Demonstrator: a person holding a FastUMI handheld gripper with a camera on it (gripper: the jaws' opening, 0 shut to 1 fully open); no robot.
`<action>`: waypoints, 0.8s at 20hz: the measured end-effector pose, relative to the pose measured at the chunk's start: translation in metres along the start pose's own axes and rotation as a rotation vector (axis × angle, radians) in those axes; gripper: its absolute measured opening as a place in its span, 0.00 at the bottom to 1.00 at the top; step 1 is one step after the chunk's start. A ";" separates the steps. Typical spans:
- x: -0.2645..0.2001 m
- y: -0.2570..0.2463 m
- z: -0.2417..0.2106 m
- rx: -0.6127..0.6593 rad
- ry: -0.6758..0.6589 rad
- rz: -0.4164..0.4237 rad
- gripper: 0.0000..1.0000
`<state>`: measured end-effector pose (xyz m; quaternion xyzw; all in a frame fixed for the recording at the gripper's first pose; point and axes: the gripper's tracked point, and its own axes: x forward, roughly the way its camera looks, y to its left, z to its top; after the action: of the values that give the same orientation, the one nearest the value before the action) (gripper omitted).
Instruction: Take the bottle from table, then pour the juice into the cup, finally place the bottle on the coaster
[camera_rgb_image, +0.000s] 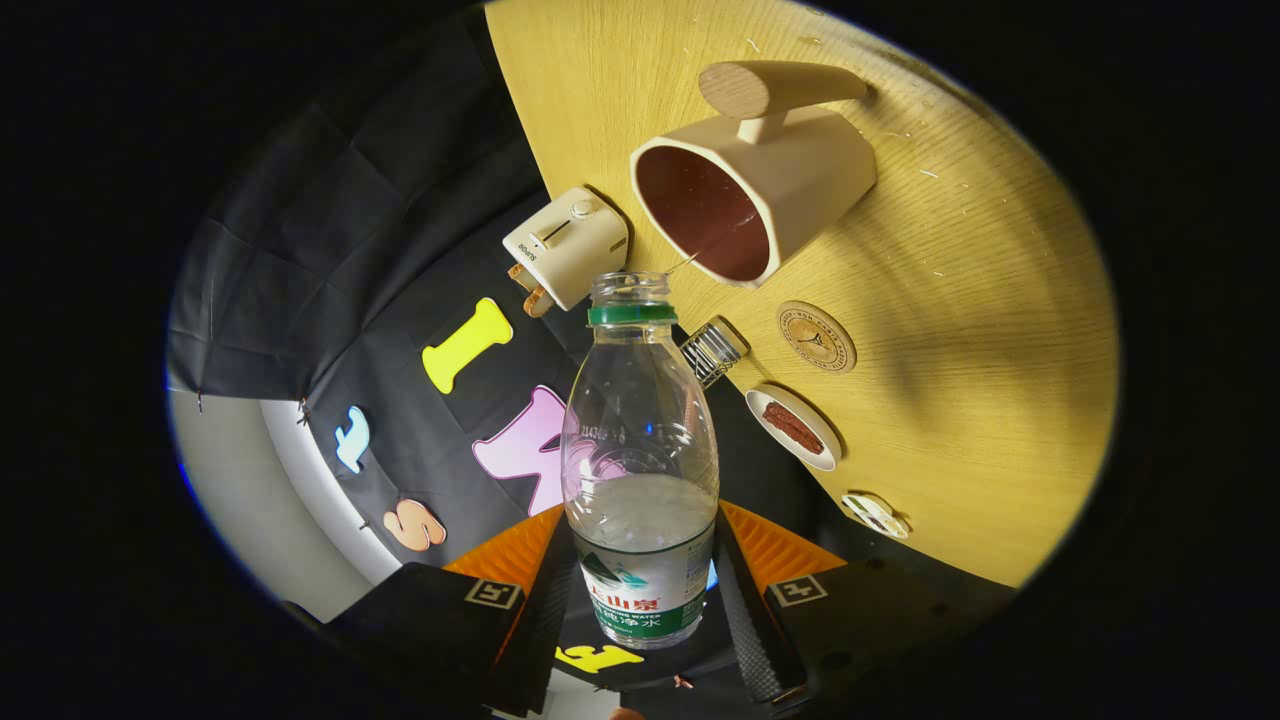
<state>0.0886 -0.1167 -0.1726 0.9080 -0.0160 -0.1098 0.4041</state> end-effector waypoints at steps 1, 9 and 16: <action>-0.001 0.001 0.000 0.004 0.002 0.000 0.74; -0.010 0.006 -0.006 -0.016 0.023 -0.003 0.74; -0.011 0.010 -0.019 -0.264 0.065 0.027 0.74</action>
<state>0.0828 -0.1085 -0.1505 0.8497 -0.0007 -0.0758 0.5217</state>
